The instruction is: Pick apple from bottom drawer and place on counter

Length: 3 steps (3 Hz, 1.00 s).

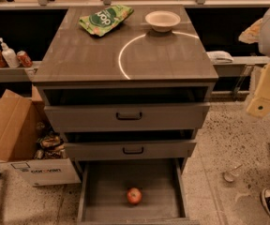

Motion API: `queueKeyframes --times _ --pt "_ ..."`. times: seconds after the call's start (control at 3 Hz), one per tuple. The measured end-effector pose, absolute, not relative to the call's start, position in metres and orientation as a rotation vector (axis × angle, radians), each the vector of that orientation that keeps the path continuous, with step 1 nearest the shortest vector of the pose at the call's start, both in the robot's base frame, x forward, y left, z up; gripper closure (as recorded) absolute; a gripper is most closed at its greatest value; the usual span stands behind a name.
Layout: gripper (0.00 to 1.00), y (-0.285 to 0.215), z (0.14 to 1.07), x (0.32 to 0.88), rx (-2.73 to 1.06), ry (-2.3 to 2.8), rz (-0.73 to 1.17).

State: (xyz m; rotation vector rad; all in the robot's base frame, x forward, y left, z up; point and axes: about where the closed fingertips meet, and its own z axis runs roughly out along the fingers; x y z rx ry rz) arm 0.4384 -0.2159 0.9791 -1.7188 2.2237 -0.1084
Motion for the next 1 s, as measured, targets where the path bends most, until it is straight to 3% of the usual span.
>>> queueKeyframes --times 0.67,1.0 --pt "0.0 -0.207 0.944 0.438 -1.725 2.174 -0.013" --pt "0.0 -0.187 0.876 0.429 -1.729 2.072 0.182"
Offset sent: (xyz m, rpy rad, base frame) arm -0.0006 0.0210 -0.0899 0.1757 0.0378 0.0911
